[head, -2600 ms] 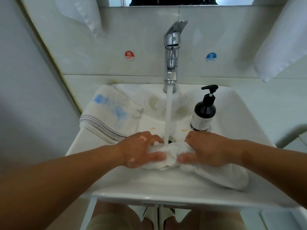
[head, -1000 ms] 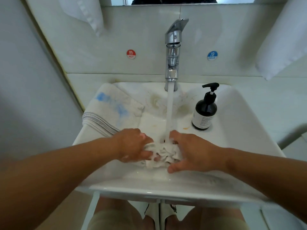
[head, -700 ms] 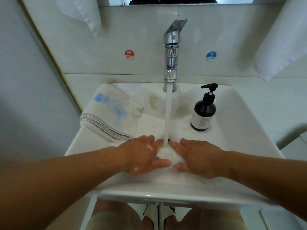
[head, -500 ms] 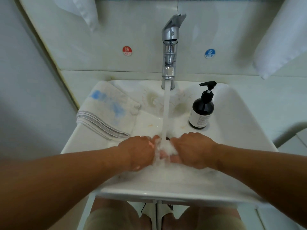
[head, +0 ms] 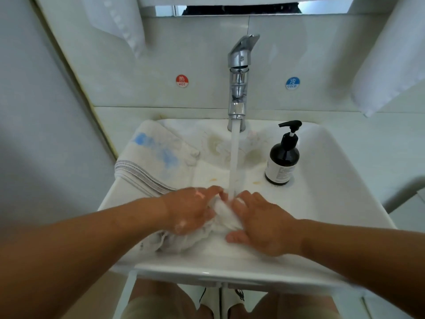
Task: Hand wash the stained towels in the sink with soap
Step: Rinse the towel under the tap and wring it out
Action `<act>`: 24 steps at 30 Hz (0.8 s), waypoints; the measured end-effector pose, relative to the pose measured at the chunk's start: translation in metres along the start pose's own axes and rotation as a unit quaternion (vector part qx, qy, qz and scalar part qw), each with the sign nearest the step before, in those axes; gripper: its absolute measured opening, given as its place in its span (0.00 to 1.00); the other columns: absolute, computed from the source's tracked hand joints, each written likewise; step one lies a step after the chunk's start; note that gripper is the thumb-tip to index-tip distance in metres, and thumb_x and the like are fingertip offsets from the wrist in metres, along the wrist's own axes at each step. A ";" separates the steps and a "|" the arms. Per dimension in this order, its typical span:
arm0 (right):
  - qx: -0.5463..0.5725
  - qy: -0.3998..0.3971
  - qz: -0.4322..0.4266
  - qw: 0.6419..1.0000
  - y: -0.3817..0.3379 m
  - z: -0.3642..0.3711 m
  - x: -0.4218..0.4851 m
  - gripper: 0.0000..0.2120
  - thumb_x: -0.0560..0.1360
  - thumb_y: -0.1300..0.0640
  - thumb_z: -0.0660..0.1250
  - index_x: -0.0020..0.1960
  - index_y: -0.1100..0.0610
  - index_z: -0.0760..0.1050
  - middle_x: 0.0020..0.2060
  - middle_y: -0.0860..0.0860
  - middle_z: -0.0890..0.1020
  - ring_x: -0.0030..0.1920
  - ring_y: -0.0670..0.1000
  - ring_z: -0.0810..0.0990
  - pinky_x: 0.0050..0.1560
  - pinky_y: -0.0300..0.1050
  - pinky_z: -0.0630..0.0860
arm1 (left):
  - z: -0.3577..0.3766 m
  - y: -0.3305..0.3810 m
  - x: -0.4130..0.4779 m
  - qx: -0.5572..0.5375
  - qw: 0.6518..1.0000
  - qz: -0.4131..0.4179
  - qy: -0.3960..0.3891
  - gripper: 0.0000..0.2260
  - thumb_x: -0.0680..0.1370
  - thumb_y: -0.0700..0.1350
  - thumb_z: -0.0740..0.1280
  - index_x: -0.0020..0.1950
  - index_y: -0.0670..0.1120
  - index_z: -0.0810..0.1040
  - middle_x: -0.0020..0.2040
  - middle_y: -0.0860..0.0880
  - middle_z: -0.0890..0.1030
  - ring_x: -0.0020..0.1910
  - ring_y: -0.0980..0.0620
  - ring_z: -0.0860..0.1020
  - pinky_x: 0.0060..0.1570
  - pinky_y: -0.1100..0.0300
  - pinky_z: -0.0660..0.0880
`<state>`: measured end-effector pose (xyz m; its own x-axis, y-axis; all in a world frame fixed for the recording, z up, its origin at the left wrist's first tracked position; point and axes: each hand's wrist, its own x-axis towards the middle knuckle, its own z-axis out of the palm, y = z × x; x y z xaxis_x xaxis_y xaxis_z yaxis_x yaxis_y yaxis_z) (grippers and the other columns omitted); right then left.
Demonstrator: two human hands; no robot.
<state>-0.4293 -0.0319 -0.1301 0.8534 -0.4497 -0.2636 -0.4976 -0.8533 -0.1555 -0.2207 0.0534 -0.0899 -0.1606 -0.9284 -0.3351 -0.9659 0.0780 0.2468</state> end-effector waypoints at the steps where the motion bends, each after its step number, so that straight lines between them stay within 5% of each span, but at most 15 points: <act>1: -0.009 -0.001 0.000 1.000 -0.002 0.001 0.003 0.38 0.79 0.30 0.56 0.80 0.44 0.44 0.72 0.53 0.61 0.66 0.57 0.68 0.65 0.56 0.73 | 0.006 0.007 0.001 0.016 1.000 -0.012 -0.014 0.29 0.82 0.64 0.55 0.79 0.53 0.53 0.69 0.45 0.74 0.63 0.47 0.76 0.64 0.51 0.73; 4: -0.054 -0.006 0.005 0.998 -0.003 -0.005 0.014 0.32 0.81 0.39 0.59 0.78 0.50 0.52 0.67 0.56 0.69 0.55 0.61 0.78 0.55 0.55 0.78 | 0.020 0.021 0.006 0.121 0.990 -0.069 -0.020 0.43 0.74 0.76 0.49 0.81 0.50 0.48 0.71 0.43 0.68 0.62 0.43 0.76 0.60 0.50 0.74; 7: -0.074 -0.021 0.022 0.997 -0.003 -0.013 0.018 0.29 0.82 0.38 0.56 0.72 0.58 0.60 0.60 0.56 0.76 0.54 0.62 0.80 0.50 0.50 0.74 | 0.023 0.017 0.014 0.156 0.985 -0.072 -0.006 0.28 0.83 0.62 0.55 0.75 0.44 0.58 0.65 0.42 0.71 0.58 0.40 0.78 0.56 0.49 0.74; 10: -0.100 -0.021 0.033 0.994 -0.006 -0.020 0.019 0.27 0.81 0.40 0.59 0.70 0.59 0.63 0.56 0.57 0.78 0.54 0.61 0.79 0.49 0.49 0.72 | 0.023 0.005 0.023 0.117 0.990 -0.076 -0.008 0.17 0.82 0.46 0.59 0.70 0.46 0.63 0.62 0.42 0.75 0.56 0.41 0.78 0.56 0.47 0.76; 12: -0.087 -0.011 0.045 0.995 -0.008 -0.024 0.020 0.26 0.80 0.38 0.60 0.67 0.58 0.67 0.51 0.56 0.77 0.51 0.59 0.77 0.47 0.48 0.70 | 0.020 0.000 0.027 0.123 0.991 -0.050 0.019 0.15 0.83 0.50 0.59 0.66 0.45 0.67 0.57 0.42 0.78 0.55 0.41 0.79 0.55 0.47 0.77; 15: 0.023 -0.007 0.040 0.999 -0.008 -0.023 0.020 0.33 0.70 0.23 0.61 0.56 0.52 0.74 0.42 0.47 0.77 0.42 0.52 0.77 0.43 0.48 0.75 | 0.012 -0.007 0.024 0.111 0.994 -0.003 0.017 0.18 0.82 0.63 0.59 0.55 0.49 0.76 0.47 0.47 0.82 0.48 0.47 0.81 0.51 0.52 0.77; 18: 0.135 -0.016 0.039 0.990 -0.004 -0.021 0.018 0.35 0.64 0.17 0.60 0.54 0.44 0.76 0.44 0.44 0.80 0.45 0.49 0.80 0.48 0.49 0.78 | -0.002 -0.012 0.017 0.008 1.000 -0.014 -0.003 0.22 0.77 0.70 0.61 0.46 0.53 0.80 0.42 0.51 0.83 0.43 0.51 0.80 0.49 0.53 0.77; 20: 0.096 0.005 0.033 0.995 -0.005 -0.018 0.011 0.36 0.70 0.21 0.58 0.71 0.39 0.68 0.58 0.46 0.74 0.57 0.51 0.76 0.57 0.52 0.77 | -0.010 -0.012 0.012 0.052 0.998 -0.029 -0.015 0.23 0.79 0.67 0.60 0.64 0.54 0.80 0.56 0.49 0.83 0.56 0.48 0.79 0.59 0.54 0.74; 21: 0.058 0.012 0.028 0.998 -0.007 -0.013 0.008 0.39 0.74 0.25 0.57 0.79 0.40 0.55 0.65 0.48 0.69 0.62 0.52 0.72 0.61 0.53 0.75 | -0.010 -0.011 0.009 0.086 0.995 -0.036 -0.019 0.25 0.82 0.64 0.58 0.74 0.53 0.73 0.64 0.48 0.79 0.63 0.47 0.76 0.64 0.55 0.71; 24: 0.010 -0.006 -0.002 1.000 -0.018 -0.001 0.001 0.42 0.80 0.31 0.55 0.80 0.43 0.32 0.77 0.54 0.57 0.70 0.57 0.67 0.68 0.53 0.70 | 0.002 -0.003 -0.008 0.100 0.993 -0.042 -0.043 0.34 0.82 0.67 0.52 0.82 0.50 0.54 0.75 0.47 0.68 0.71 0.44 0.70 0.70 0.51 0.67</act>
<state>-0.4194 -0.0178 -0.1266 0.8538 -0.4428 -0.2739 -0.4969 -0.8499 -0.1751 -0.2166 0.0617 -0.0900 -0.0864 -0.9008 -0.4256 -0.9962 0.0805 0.0318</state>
